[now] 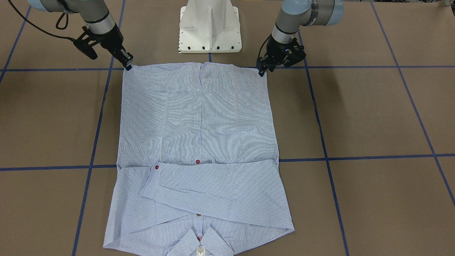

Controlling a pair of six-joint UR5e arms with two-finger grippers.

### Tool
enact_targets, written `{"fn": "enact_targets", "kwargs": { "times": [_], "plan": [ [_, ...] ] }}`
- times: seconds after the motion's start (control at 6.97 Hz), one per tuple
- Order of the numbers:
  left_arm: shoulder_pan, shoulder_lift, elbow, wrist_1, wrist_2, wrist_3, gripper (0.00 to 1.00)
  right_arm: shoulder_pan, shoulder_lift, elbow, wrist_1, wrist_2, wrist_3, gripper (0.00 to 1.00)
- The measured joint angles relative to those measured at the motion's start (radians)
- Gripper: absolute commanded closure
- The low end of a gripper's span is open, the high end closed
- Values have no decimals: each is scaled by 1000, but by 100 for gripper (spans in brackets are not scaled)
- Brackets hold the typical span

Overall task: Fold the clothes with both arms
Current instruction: 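Position both grippers at the bottom hem corners and grasp them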

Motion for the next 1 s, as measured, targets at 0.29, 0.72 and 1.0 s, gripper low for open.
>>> {"fn": "enact_targets", "kwargs": {
  "times": [0.29, 0.72, 1.0],
  "plan": [
    [13, -1, 8, -1, 0, -1, 50, 0, -1, 1, 0, 1, 0, 100],
    [24, -2, 16, -1, 0, -2, 100, 0, -2, 1, 0, 1, 0, 100],
    [26, -2, 20, -1, 0, -1, 100, 1, -4, 3, 0, 2, 0, 100]
  ]
}}
